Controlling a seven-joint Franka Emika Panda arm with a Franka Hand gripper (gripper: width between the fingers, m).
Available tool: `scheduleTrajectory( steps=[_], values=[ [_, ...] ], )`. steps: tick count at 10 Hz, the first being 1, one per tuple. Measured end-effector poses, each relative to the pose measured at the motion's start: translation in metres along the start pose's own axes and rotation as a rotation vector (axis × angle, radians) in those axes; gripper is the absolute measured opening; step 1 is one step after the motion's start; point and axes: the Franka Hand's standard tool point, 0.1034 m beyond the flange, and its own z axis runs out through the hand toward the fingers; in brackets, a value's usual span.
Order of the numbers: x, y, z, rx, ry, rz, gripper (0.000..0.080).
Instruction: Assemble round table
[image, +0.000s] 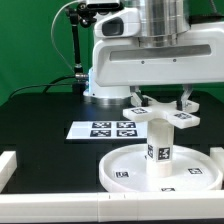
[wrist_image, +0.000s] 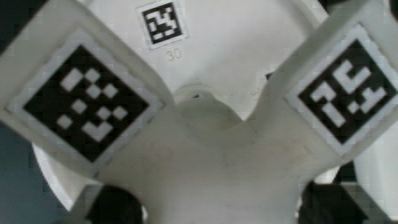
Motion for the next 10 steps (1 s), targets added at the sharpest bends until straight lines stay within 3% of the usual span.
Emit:
scheduleTrajectory(
  steps=[1, 7, 8, 10],
  values=[
    [0.0008, 0.0006, 0.0002, 0.017, -0.004, 0.030, 0.0437],
    [0.0023, -0.0002, -0.0009, 0.025, -0.002, 0.388, 0.0437],
    [0.0027, 0.0012, -0.0010, 0.051, 0.007, 0.511, 0.0437],
    [0.0002, 0.0013, -0.0013, 0.070, 0.008, 0.708, 0.0438]
  ],
)
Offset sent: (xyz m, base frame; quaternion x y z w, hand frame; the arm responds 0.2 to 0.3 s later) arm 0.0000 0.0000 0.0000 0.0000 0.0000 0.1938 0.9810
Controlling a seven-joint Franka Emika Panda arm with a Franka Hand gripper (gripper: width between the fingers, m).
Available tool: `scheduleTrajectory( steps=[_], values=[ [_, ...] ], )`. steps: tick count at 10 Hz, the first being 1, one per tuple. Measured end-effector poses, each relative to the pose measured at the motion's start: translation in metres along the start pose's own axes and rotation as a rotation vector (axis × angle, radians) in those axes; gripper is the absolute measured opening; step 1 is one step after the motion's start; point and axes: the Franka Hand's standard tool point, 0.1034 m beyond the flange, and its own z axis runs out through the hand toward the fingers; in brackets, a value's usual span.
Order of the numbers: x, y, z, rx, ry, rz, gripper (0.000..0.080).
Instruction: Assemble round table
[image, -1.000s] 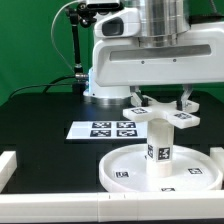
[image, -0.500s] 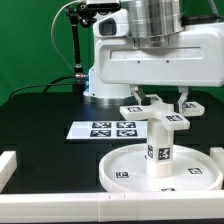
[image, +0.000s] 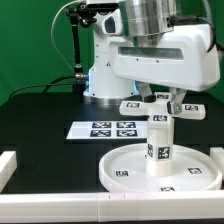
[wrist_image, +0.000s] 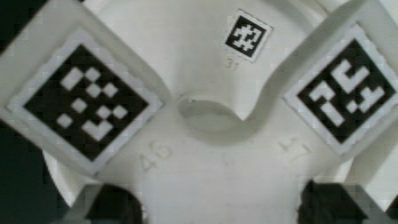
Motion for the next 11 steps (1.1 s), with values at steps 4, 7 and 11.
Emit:
scheduleTrajectory(
  steps=[4, 7, 11],
  values=[
    [0.002, -0.004, 0.001, 0.057, 0.046, 0.248, 0.0438],
    [0.001, -0.004, 0.002, 0.060, 0.039, 0.284, 0.0588],
    [-0.006, -0.009, -0.022, 0.067, 0.030, 0.237, 0.0648]
  ],
)
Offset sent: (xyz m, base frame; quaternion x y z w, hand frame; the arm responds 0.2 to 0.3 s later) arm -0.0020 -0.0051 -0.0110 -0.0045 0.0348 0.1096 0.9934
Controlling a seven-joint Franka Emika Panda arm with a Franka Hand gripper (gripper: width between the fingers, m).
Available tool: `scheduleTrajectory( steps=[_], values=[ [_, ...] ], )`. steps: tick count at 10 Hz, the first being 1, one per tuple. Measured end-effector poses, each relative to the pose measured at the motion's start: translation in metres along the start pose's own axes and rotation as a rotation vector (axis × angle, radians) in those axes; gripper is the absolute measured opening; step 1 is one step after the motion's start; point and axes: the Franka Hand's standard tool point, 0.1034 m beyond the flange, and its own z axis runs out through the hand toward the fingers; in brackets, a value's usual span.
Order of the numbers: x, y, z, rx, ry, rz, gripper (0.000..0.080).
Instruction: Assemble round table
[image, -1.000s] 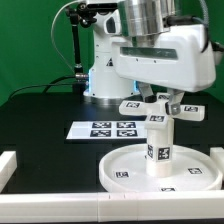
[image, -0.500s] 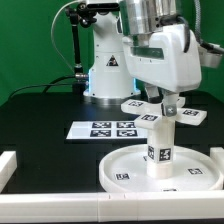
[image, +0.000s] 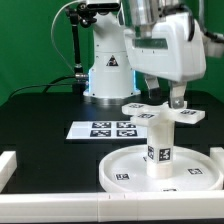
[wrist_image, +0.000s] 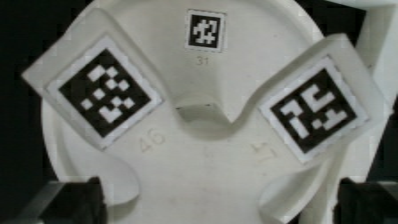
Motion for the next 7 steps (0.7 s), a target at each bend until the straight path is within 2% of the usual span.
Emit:
scheduleTrajectory(
  steps=[3, 4, 5, 7],
  values=[
    [-0.0003, 0.0007, 0.0031, -0.003, 0.000, -0.059, 0.0648],
    [-0.0025, 0.0009, 0.0053, -0.016, 0.004, -0.096, 0.0648],
    [-0.0077, -0.0011, 0.0094, -0.036, 0.009, -0.204, 0.0648],
    [-0.0089, -0.0034, 0.0100, -0.034, 0.006, -0.441, 0.0648]
  ],
)
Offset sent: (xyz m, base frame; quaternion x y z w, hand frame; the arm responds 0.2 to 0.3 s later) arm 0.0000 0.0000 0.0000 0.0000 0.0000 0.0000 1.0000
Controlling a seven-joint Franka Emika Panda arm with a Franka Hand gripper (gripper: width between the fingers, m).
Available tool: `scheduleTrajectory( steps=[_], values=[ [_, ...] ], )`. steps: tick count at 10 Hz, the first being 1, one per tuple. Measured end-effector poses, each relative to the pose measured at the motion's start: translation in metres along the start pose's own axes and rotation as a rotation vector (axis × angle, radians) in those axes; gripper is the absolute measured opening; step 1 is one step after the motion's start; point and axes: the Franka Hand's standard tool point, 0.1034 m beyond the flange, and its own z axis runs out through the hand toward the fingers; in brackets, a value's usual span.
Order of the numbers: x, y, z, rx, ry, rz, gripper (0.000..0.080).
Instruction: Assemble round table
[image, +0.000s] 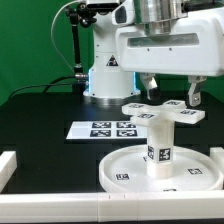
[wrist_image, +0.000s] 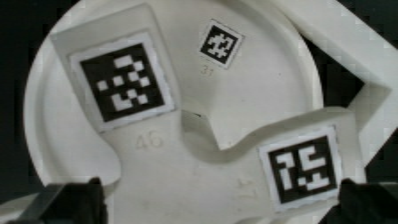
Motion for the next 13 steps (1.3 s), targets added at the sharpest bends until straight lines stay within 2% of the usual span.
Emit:
scheduleTrajectory(
  steps=[2, 6, 8, 10, 13],
  values=[
    [-0.0020, -0.0012, 0.0007, -0.003, 0.000, -0.237, 0.0648],
    [-0.0015, -0.0005, 0.0013, -0.003, -0.001, -0.485, 0.0648],
    [0.0013, 0.0018, 0.0010, -0.024, 0.008, -0.770, 0.0648],
    [0.0045, 0.0022, -0.0021, -0.033, -0.003, -1.032, 0.0648],
    [0.0078, 0.0038, -0.0028, -0.037, -0.010, -1.228, 0.0648]
  ],
)
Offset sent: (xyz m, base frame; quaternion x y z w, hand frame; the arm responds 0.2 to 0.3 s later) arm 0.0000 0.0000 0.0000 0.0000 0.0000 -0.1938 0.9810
